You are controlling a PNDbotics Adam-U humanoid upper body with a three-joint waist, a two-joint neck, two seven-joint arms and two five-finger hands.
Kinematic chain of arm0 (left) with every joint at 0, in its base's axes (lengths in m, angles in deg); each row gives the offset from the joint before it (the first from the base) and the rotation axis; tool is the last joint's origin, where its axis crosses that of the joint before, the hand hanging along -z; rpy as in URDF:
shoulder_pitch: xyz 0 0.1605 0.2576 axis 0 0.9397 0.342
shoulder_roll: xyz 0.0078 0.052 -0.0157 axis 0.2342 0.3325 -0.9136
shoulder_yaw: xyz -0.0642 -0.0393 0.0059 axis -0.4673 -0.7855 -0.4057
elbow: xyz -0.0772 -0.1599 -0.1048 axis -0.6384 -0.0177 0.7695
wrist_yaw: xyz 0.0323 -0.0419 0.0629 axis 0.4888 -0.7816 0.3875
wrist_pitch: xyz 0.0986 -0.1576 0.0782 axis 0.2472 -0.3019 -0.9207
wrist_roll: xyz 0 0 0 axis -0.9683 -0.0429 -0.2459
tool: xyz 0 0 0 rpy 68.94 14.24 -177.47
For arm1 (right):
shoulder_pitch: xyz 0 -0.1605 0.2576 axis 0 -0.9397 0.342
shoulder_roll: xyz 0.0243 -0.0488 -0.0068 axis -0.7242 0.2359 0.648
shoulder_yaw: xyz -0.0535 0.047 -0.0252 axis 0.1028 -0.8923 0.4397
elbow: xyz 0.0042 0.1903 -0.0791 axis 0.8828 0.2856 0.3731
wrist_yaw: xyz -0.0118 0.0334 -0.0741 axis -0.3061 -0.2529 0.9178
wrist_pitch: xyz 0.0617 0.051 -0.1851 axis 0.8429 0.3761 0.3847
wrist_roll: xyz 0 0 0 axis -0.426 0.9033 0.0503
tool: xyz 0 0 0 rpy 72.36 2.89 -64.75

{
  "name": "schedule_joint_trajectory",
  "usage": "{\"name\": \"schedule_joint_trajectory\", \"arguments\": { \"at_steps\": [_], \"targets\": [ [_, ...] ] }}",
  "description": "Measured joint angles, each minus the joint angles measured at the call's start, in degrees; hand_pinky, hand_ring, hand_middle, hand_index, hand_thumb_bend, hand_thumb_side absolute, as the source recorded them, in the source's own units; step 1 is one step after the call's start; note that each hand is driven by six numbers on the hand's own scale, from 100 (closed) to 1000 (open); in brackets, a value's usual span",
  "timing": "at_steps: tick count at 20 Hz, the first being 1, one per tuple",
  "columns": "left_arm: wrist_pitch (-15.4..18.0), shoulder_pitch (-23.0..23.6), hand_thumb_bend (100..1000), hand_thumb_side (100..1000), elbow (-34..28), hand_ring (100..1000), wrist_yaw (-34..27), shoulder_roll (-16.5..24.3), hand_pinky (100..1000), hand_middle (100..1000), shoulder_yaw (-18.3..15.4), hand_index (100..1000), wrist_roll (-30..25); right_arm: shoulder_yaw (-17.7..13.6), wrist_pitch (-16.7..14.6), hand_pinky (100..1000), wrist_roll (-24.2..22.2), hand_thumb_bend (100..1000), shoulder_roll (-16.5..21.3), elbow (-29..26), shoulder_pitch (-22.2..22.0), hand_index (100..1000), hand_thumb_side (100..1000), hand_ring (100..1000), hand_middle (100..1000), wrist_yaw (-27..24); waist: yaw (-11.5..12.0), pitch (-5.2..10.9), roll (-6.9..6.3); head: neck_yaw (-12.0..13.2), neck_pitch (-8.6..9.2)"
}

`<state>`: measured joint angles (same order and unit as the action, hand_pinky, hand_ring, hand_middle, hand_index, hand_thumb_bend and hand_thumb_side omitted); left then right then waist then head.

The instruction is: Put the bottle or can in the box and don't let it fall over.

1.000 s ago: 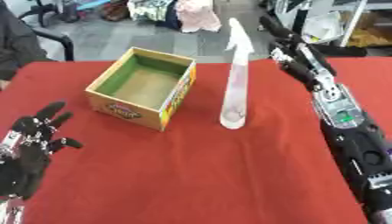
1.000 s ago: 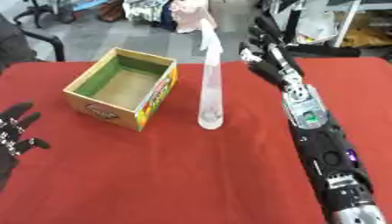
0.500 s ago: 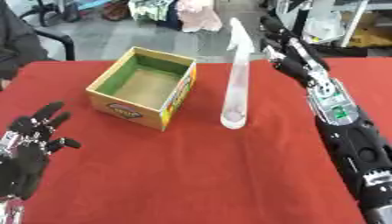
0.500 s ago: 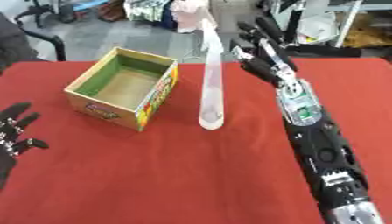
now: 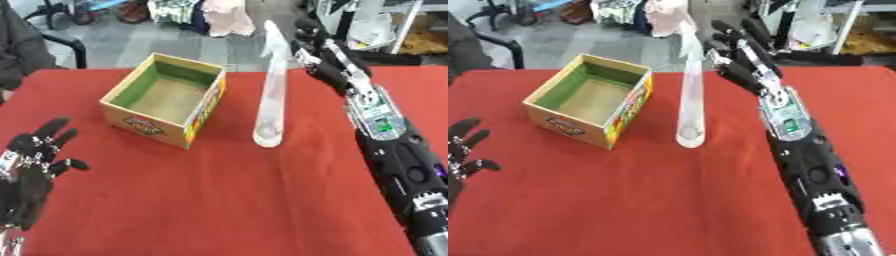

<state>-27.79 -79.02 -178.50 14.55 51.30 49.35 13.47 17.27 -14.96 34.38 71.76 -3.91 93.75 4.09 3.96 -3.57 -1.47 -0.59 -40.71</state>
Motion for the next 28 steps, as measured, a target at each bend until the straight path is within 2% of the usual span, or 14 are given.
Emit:
{"name": "schedule_joint_trajectory", "arguments": {
  "at_steps": [15, 28],
  "targets": [
    [-0.2, -0.6, 190, 917, 0.0, 1000, 0.0, 0.0, 587, 991, -0.3, 965, 0.4, 1.0, -0.8, 881, -0.7, 100, 0.0, -0.1, 0.7, 1000, 543, 1000, 1000, 0.0, 1.3, 0.0, 0.0, -0.5, 0.0],
    [-0.4, -1.6, 191, 916, 0.3, 1000, 0.0, -0.4, 588, 991, -0.6, 965, 0.8, 1.7, -1.2, 874, 0.0, 100, 1.1, 0.4, 0.7, 1000, 573, 1000, 1000, 0.3, 2.6, -0.02, 0.15, -1.0, 0.04]
  ]
}}
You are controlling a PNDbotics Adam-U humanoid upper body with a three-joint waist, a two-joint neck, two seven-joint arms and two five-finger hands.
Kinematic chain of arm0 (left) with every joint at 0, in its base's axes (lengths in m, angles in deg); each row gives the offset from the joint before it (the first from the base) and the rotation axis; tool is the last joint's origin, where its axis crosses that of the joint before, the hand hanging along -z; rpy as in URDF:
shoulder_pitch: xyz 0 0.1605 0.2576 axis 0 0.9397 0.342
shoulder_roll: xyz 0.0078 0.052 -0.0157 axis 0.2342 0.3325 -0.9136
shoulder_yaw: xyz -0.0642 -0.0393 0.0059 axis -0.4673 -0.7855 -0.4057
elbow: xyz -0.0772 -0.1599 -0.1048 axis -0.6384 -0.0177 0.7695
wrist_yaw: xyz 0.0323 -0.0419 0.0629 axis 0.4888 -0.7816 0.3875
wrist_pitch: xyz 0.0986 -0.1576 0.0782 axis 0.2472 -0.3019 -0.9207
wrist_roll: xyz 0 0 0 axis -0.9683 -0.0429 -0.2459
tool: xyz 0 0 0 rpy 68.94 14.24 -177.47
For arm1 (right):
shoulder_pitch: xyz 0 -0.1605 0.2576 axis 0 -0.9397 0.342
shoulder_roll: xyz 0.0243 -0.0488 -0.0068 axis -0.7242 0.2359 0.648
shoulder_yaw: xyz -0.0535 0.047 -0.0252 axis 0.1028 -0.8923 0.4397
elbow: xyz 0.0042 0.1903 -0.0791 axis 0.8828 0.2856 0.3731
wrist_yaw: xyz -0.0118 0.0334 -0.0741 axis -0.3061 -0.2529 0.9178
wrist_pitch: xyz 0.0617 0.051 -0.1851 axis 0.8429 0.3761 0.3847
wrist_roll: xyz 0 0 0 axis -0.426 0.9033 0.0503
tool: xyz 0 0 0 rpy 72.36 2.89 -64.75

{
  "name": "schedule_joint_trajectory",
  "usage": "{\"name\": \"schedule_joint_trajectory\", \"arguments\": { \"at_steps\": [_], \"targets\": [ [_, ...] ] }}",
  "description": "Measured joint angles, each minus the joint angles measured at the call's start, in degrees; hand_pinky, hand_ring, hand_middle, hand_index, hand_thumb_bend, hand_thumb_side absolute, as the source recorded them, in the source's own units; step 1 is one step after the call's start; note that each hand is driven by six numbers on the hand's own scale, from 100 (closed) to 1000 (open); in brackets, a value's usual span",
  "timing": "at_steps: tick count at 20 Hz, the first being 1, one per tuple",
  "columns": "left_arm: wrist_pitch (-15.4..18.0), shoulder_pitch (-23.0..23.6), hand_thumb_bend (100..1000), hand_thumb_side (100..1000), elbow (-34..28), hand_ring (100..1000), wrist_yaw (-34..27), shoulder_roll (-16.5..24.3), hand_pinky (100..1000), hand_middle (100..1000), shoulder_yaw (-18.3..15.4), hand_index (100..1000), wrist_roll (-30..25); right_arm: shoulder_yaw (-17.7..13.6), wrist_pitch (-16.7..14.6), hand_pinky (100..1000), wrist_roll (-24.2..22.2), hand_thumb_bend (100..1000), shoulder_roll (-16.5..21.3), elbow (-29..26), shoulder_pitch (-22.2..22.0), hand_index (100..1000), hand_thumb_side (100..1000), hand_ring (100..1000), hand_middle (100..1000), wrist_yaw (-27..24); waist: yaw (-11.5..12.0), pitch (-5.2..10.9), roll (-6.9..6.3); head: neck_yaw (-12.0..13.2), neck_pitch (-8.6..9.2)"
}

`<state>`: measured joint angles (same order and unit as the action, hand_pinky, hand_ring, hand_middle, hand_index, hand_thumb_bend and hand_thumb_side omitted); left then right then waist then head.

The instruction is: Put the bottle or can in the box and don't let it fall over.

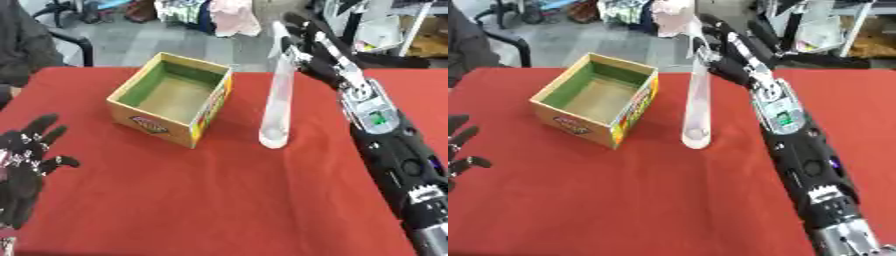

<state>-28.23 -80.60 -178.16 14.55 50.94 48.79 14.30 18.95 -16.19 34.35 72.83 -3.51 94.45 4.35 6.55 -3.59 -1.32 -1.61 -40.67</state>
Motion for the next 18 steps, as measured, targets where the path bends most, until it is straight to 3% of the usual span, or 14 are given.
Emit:
{"name": "schedule_joint_trajectory", "arguments": {
  "at_steps": [18],
  "targets": [
    [-0.1, -0.8, 188, 904, 0.0, 1000, 0.0, -0.1, 589, 980, -0.2, 965, 0.8, -0.7, 0.3, 872, 1.3, 100, 0.0, 2.2, 0.0, 1000, 580, 1000, 1000, 2.8, 1.0, -0.12, -0.32, -0.2, 0.05]
  ]
}}
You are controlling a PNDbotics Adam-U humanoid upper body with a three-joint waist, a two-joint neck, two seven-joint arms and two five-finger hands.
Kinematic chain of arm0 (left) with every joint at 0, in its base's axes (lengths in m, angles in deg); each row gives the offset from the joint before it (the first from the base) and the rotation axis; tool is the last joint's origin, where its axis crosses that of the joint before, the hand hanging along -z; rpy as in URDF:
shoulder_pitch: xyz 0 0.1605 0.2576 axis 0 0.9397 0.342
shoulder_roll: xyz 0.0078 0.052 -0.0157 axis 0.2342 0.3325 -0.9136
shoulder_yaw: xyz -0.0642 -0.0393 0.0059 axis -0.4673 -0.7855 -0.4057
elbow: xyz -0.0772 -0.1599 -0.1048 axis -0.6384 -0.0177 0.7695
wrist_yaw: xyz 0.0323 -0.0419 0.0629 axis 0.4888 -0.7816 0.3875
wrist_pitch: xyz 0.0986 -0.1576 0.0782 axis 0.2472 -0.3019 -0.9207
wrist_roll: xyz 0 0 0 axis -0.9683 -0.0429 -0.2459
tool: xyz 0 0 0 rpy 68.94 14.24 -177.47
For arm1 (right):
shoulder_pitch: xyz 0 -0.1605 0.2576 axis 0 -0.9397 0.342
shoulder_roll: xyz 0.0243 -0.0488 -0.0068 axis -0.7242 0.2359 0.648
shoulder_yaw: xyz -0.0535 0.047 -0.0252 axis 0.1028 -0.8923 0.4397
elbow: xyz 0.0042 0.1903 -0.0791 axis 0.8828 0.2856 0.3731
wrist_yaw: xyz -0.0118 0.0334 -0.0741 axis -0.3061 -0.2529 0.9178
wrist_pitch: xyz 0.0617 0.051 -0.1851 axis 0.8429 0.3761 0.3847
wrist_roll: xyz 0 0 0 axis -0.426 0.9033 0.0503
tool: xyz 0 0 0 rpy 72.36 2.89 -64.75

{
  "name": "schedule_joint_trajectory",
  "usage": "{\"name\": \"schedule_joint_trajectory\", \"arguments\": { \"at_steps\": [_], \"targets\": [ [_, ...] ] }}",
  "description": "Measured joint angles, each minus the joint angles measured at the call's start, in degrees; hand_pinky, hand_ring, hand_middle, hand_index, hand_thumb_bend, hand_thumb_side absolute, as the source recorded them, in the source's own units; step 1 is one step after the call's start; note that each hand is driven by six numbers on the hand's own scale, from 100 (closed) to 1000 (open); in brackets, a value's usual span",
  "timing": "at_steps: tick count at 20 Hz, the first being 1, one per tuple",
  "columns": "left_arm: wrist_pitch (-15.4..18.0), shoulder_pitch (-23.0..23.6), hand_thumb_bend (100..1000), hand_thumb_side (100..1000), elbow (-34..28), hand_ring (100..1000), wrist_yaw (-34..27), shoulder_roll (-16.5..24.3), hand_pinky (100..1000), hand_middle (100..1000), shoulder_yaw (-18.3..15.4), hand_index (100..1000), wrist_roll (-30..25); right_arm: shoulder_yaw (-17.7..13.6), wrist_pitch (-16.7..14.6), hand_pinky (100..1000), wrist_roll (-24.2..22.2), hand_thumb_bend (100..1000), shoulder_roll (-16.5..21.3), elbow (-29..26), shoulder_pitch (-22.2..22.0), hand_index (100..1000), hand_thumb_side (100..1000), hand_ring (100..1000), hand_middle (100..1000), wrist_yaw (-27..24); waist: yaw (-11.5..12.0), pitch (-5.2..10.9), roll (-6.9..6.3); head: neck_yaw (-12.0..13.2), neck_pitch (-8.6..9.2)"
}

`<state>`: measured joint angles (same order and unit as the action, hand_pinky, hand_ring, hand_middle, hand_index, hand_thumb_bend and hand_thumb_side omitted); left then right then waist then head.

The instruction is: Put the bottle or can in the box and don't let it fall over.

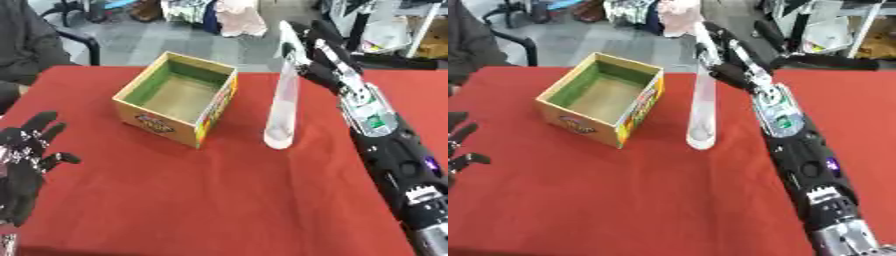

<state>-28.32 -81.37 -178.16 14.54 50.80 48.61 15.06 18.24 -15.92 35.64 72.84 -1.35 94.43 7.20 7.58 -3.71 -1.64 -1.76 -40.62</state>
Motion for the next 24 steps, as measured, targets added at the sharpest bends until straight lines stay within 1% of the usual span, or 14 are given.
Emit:
{"name": "schedule_joint_trajectory", "arguments": {
  "at_steps": [14, 24],
  "targets": [
    [0.0, -0.9, 187, 895, 0.0, 1000, -0.6, -0.5, 590, 980, -0.3, 966, 0.6, -0.5, 0.8, 870, 0.5, 100, 0.0, 0.4, 0.0, 1000, 590, 1000, 1000, 0.5, 1.3, -0.63, -0.55, -0.4, 0.95],
    [0.0, -1.7, 188, 894, 0.0, 1000, -1.3, -1.0, 591, 979, -0.3, 967, 0.4, -1.1, 1.6, 867, 0.5, 100, 0.6, 0.5, 0.0, 1000, 595, 1000, 1000, 0.4, 2.3, -0.99, -1.09, -1.4, 0.98]
  ]
}}
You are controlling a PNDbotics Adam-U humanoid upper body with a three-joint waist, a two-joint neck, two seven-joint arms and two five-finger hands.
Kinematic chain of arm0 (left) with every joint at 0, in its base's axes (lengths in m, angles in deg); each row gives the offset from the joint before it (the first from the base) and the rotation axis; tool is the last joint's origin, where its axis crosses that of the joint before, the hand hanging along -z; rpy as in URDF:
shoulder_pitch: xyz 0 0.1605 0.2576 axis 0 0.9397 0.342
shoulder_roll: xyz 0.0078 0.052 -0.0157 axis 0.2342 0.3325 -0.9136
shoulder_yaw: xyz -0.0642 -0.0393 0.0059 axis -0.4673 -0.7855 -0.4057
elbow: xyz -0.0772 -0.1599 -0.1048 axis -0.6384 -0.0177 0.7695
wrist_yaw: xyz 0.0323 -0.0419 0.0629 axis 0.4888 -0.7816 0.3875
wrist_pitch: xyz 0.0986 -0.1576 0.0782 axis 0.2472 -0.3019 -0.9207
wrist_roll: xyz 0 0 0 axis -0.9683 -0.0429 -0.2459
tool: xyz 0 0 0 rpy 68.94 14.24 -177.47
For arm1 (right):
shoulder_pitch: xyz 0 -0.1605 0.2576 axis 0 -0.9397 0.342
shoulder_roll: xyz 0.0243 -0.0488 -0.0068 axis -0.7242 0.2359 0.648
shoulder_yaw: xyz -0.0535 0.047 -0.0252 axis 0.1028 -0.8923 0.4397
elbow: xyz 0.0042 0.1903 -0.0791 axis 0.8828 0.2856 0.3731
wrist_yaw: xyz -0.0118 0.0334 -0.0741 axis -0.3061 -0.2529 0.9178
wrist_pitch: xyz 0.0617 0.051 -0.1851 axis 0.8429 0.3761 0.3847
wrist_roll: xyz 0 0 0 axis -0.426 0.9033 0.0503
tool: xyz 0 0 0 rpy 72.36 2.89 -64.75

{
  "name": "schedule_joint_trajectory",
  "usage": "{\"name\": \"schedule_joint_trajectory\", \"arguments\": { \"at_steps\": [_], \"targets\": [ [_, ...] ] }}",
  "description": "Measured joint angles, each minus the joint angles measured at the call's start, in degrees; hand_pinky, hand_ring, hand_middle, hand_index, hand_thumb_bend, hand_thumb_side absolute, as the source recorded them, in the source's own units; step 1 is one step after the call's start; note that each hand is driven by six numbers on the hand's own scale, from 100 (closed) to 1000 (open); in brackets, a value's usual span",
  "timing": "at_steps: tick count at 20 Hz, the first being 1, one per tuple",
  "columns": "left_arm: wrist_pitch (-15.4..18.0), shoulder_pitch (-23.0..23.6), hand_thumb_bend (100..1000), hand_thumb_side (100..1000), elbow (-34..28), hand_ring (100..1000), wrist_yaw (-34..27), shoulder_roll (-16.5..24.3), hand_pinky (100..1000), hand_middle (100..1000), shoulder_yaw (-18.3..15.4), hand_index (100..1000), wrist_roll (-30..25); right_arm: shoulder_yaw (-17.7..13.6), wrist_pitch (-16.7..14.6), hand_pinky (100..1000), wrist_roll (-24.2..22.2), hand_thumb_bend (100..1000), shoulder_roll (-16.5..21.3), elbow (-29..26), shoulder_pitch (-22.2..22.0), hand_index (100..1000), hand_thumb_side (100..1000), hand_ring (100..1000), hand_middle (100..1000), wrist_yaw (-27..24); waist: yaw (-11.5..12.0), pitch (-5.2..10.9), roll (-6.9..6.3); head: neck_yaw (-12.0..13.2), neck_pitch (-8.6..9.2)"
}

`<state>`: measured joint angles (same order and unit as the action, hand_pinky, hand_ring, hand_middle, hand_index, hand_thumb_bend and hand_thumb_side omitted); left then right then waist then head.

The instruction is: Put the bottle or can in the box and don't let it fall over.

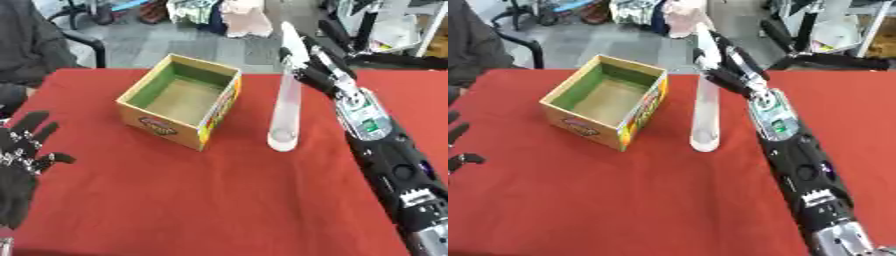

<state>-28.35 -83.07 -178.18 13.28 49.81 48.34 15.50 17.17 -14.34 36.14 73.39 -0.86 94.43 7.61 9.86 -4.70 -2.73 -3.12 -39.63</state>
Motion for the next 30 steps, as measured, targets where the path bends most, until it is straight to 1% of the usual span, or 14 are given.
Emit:
{"name": "schedule_joint_trajectory", "arguments": {
  "at_steps": [7, 19, 22, 26, 30],
  "targets": [
    [-0.2, -0.5, 190, 895, 0.0, 1000, -0.3, 0.0, 591, 979, 0.0, 967, -0.3, 0.0, 0.3, 866, -0.2, 100, 0.0, 0.0, 0.0, 1000, 597, 1000, 1000, -0.1, 0.8, -0.21, 0.0, -0.6, 0.02],
    [-0.4, -0.9, 191, 894, 0.0, 1000, -0.5, -0.4, 591, 977, 0.0, 968, -0.5, -0.3, 0.2, 853, 0.0, 100, 0.3, 0.0, 0.4, 998, 587, 1000, 1000, -0.7, 1.4, -0.41, 0.23, -1.3, 0.04],
    [-0.5, -1.1, 191, 894, 0.0, 1000, -0.5, -0.5, 591, 977, 0.2, 969, -0.6, -0.4, 0.2, 851, 0.1, 100, 0.4, 0.0, 0.6, 994, 587, 1000, 1000, -1.0, 1.6, -0.54, 0.3, -1.5, 0.44],
    [-0.6, -1.3, 192, 894, 0.0, 1000, -0.6, -0.5, 591, 977, 0.4, 969, -0.8, -0.4, 0.3, 847, 0.4, 100, 0.5, 0.0, 0.9, 990, 581, 1000, 1000, -1.2, 2.0, -0.74, 0.45, -1.6, 0.53],
    [-0.7, -1.5, 194, 895, 0.0, 1000, -0.7, -0.5, 591, 976, 0.4, 969, -0.8, -0.4, 0.3, 821, 0.4, 100, 0.6, 0.0, 1.1, 960, 549, 1000, 1000, -1.7, 2.2, -0.77, 0.72, -1.8, 0.67]
  ]
}}
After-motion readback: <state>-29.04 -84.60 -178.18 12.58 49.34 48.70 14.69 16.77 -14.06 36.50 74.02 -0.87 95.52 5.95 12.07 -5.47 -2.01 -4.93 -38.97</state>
